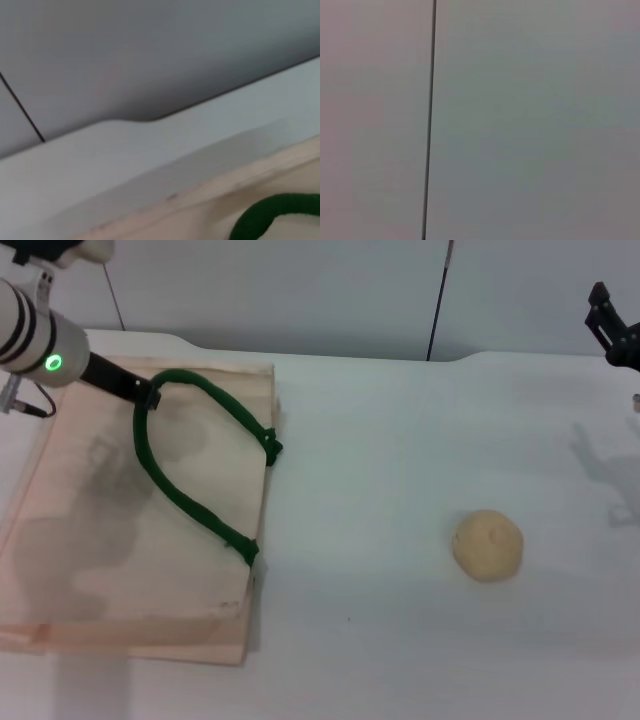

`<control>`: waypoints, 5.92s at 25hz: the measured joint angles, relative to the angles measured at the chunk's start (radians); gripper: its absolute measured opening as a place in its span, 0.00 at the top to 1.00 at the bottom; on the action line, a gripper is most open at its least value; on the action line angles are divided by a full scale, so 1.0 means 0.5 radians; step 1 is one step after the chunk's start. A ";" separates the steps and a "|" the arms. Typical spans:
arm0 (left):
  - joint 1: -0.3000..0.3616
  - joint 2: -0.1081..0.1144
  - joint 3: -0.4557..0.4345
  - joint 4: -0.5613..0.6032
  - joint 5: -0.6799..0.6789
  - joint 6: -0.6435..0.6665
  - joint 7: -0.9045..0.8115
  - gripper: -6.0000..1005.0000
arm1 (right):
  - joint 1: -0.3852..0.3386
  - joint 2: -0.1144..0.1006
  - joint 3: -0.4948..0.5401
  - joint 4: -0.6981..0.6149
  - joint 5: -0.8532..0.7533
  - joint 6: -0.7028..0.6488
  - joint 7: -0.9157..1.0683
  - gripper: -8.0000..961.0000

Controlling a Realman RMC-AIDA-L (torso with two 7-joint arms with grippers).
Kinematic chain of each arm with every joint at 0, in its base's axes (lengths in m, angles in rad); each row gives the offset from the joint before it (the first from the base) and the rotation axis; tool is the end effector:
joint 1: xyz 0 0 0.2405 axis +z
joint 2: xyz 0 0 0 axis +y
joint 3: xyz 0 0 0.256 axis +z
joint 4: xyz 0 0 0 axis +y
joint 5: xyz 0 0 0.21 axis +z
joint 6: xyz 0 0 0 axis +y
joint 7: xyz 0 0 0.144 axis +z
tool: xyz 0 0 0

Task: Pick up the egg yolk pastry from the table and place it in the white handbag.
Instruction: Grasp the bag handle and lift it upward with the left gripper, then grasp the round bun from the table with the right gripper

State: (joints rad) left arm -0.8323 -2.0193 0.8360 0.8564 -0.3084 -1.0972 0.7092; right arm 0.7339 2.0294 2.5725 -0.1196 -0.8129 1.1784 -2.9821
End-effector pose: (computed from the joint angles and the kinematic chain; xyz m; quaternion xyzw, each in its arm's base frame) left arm -0.2478 0.4523 0.0627 -0.8289 -0.4130 0.0900 0.3663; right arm 0.2763 0.4018 0.0038 -0.7148 0.1763 0.3176 0.5976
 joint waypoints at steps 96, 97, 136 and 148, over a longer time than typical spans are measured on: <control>0.266 -0.015 -0.012 1.450 -0.442 -0.815 0.017 0.88 | -0.143 -0.021 -0.564 1.306 -2.758 0.202 2.905 0.09; 0.266 -0.015 -0.012 1.450 -0.441 -0.815 0.017 0.88 | -0.142 -0.021 -0.576 1.309 -2.758 0.204 2.905 0.10; 0.262 -0.011 -0.006 1.484 -0.439 -0.815 0.032 0.88 | -0.113 -0.022 -0.701 1.373 -2.780 0.184 2.885 0.49; 0.262 -0.011 0.000 1.484 -0.439 -0.812 0.038 0.88 | -0.097 -0.018 -0.703 1.402 -2.784 0.180 2.870 0.52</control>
State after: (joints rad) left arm -0.7014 -2.0248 0.8360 1.5984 -0.5277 -1.5034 0.7283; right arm 0.6855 2.0205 2.2210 0.5814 -2.2048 1.2684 -1.5471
